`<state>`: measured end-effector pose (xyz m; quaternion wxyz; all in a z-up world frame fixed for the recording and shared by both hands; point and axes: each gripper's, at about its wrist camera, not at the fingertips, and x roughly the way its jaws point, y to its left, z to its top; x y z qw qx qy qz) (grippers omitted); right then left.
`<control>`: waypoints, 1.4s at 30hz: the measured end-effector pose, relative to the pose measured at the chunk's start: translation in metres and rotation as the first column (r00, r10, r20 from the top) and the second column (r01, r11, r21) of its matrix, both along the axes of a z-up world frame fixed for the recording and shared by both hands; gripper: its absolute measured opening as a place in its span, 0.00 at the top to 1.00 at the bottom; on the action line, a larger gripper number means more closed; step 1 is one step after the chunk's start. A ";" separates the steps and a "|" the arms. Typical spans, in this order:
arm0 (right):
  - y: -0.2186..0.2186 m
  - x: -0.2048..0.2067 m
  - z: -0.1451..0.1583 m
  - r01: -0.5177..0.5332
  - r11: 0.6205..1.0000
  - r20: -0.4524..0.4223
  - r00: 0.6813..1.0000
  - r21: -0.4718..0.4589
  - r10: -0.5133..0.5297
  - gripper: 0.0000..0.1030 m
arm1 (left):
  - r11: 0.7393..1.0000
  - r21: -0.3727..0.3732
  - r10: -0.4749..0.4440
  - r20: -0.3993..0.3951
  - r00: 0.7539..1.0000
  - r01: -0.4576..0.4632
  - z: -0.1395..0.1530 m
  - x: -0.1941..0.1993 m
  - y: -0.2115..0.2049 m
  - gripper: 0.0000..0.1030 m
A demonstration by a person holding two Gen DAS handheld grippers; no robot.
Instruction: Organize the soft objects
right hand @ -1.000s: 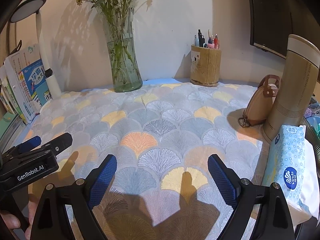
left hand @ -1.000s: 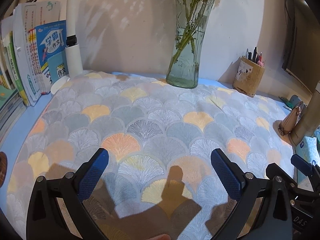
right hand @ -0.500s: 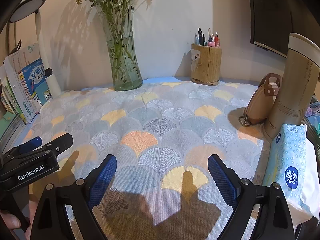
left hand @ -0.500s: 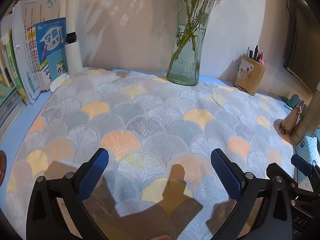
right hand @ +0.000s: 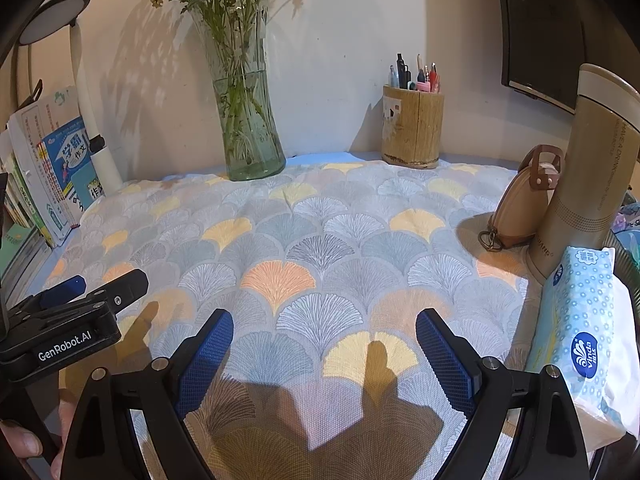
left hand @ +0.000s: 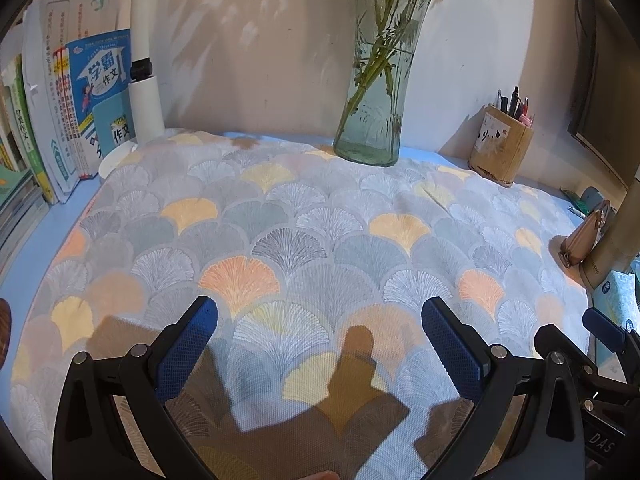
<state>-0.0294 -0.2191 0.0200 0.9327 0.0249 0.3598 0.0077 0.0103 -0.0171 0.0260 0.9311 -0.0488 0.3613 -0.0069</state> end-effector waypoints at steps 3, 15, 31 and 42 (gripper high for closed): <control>0.000 0.000 -0.001 -0.001 1.000 -0.002 1.000 0.001 0.001 0.11 | 1.000 0.000 0.000 -0.001 1.000 0.000 0.000 0.000 0.000 0.01; 0.001 -0.001 -0.002 -0.002 1.000 -0.003 1.000 0.003 0.002 0.11 | 1.000 0.000 0.003 -0.006 1.000 -0.003 -0.001 0.000 0.000 0.01; 0.001 -0.001 -0.001 -0.001 1.000 -0.005 1.000 0.005 0.001 0.11 | 1.000 0.004 -0.001 -0.013 1.000 0.001 -0.003 0.002 0.003 0.01; 0.001 -0.001 -0.001 -0.001 1.000 -0.006 1.000 0.006 0.001 0.11 | 1.000 0.002 -0.001 -0.015 1.000 0.001 -0.002 0.001 0.003 0.01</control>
